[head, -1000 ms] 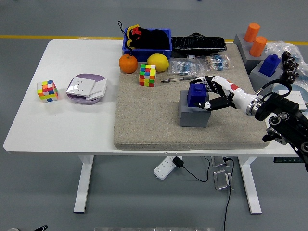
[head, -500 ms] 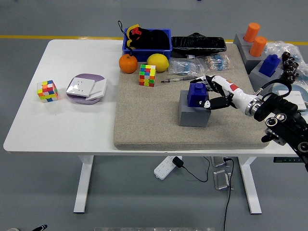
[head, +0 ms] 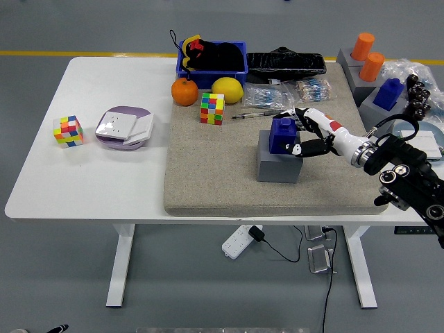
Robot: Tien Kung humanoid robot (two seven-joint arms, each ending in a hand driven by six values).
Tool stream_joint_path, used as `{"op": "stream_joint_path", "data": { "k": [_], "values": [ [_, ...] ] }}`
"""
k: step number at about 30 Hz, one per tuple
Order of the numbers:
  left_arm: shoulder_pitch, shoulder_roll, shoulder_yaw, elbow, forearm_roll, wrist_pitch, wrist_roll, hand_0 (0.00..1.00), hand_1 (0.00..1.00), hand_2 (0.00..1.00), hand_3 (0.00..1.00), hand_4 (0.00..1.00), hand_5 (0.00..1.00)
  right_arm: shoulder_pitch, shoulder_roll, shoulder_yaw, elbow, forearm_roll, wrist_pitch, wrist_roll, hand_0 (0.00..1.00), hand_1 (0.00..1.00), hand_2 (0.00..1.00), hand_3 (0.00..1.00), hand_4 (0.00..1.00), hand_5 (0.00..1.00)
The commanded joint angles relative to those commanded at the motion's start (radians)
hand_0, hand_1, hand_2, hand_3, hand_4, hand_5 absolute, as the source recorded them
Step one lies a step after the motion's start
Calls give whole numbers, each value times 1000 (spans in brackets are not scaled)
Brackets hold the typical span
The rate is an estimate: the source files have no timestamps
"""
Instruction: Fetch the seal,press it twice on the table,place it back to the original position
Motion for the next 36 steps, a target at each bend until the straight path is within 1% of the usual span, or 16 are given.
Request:
{"op": "stream_joint_path", "data": {
  "k": [5, 6, 14, 17, 22, 23, 27, 32, 36],
  "values": [
    [2, -2, -2, 1, -1, -1, 0, 824, 813, 786, 823, 744, 416, 2, -6, 4, 19, 1, -6, 3, 627, 469, 460, 501, 536, 2],
    [2, -2, -2, 1, -1, -1, -1, 824, 814, 786, 823, 745, 415, 2, -7, 6, 22, 1, -6, 4, 623, 478, 456, 499, 523, 2],
    [-2, -3, -7, 0, 0, -1, -2, 824, 814, 786, 823, 745, 414, 22, -21, 18, 36, -6, -10, 7, 633, 475, 457, 496, 525, 2],
    [-1, -2, -12, 0, 3, 0, -3, 824, 814, 786, 823, 745, 414, 26, -39, 22, 54, -11, -8, 4, 633, 475, 457, 496, 525, 2],
    [4, -3, -10, 2, -1, -1, -2, 824, 814, 786, 823, 746, 413, 24, -84, 36, 91, -30, -6, 1, 632, 470, 457, 498, 527, 2],
    [6, -3, -9, 3, -2, -2, -2, 824, 814, 786, 823, 746, 413, 16, -100, 52, 98, -38, -7, 0, 632, 470, 457, 498, 527, 2],
    [9, -3, -11, 3, -2, -2, -2, 824, 814, 786, 823, 746, 413, -9, -129, 99, 95, -49, -7, -2, 633, 469, 455, 498, 531, 2],
    [8, -5, -18, 2, 3, -2, -3, 824, 814, 786, 824, 747, 413, -49, -153, 163, 85, -69, -5, -6, 634, 469, 455, 498, 534, 2],
    [6, -5, -20, 1, 6, -2, -4, 824, 814, 786, 823, 747, 413, -85, -158, 201, 66, -82, -5, -7, 634, 468, 454, 497, 536, 2]
  ]
}}
